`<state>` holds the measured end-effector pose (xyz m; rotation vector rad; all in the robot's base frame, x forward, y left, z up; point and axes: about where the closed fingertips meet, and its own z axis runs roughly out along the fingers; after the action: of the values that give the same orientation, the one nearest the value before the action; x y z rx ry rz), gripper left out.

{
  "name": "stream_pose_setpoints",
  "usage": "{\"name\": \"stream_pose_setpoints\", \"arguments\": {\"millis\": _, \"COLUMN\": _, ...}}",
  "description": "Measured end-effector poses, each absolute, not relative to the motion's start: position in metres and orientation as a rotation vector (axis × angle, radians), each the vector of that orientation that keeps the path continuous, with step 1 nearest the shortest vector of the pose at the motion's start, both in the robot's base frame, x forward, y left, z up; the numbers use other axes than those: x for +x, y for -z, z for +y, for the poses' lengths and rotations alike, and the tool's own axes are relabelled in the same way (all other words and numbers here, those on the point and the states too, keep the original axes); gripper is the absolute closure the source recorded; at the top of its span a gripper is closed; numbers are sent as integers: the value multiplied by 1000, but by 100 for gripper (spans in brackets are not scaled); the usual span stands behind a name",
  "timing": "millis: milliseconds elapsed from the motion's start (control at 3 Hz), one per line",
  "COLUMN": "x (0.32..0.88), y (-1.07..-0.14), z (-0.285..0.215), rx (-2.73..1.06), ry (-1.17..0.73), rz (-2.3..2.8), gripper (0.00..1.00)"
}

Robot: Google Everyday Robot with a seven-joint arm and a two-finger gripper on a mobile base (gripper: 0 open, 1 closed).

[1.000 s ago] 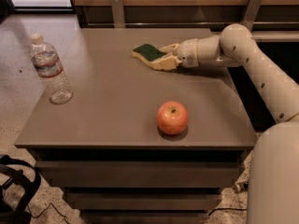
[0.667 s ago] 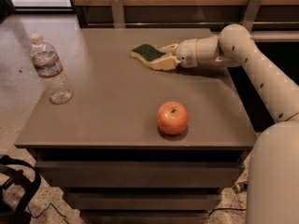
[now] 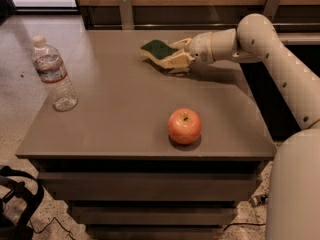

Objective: Pick sponge

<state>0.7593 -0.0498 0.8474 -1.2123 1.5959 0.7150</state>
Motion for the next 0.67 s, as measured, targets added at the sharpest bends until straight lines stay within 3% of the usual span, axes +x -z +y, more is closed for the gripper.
{"name": "stream_pose_setpoints", "arguments": {"millis": 667, "x": 749, "y": -900, "z": -63, "rx": -1245, "ry": -608, "rz": 1537, "gripper": 100}}
